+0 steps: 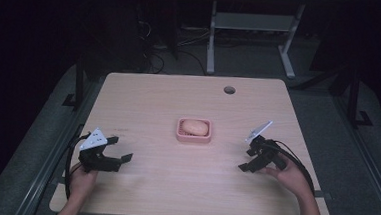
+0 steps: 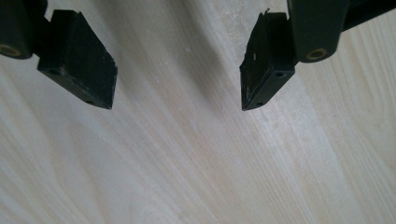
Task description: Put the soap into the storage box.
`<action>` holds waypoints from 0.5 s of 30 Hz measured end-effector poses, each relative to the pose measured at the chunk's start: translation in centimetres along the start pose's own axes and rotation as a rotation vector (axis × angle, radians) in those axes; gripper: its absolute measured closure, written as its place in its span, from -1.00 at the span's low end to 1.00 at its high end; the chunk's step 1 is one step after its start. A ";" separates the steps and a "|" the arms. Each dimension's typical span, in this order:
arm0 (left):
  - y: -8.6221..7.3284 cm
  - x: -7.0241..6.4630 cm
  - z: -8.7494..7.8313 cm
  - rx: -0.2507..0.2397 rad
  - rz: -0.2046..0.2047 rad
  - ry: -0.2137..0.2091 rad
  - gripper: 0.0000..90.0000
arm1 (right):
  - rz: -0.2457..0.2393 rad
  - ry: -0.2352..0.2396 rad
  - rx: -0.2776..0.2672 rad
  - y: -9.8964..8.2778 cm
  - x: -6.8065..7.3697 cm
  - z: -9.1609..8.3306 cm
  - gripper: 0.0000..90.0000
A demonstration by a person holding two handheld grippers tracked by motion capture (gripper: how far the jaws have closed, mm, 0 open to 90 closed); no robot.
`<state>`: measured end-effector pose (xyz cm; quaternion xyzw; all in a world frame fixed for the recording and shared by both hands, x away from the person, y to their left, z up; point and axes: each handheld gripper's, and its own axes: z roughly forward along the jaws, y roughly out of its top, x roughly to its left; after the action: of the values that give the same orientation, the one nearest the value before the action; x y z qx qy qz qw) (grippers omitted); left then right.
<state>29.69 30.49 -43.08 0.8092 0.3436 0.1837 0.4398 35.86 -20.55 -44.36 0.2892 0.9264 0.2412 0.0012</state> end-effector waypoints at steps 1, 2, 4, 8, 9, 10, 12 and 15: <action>0.0 0.0 0.0 0.000 0.000 0.000 -0.68 | -0.002 -0.002 -0.004 -0.2 0.0 0.0 -0.40; 0.0 0.0 0.0 0.000 -0.001 0.000 -0.68 | 0.002 0.000 -0.007 -0.3 0.1 0.0 -0.40; 0.0 0.0 0.0 0.001 -0.001 0.000 -0.68 | 0.007 -0.001 -0.010 -0.7 0.2 0.1 -0.40; 0.0 0.0 0.0 0.007 0.000 0.000 -0.68 | 0.012 -0.006 -0.022 -1.4 0.4 0.1 -0.40; 0.0 0.0 0.0 0.007 0.000 0.000 -0.68 | 0.012 -0.004 -0.028 -1.6 0.5 0.2 -0.40; 0.0 0.0 0.0 0.007 0.000 0.000 -0.68 | 0.018 -0.006 -0.028 -1.8 0.6 0.2 -0.40; 0.0 -0.1 0.0 0.005 -0.001 0.000 -0.68 | 0.020 -0.007 -0.043 -2.3 0.7 0.2 -0.40; 0.0 0.0 0.0 0.011 0.008 0.000 -0.68 | 0.028 -0.017 -0.061 -2.8 1.0 0.0 -0.40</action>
<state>29.71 30.49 -43.13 0.8129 0.3413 0.1837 0.4346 33.49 -22.06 -45.47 0.3038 0.9145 0.2668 0.0145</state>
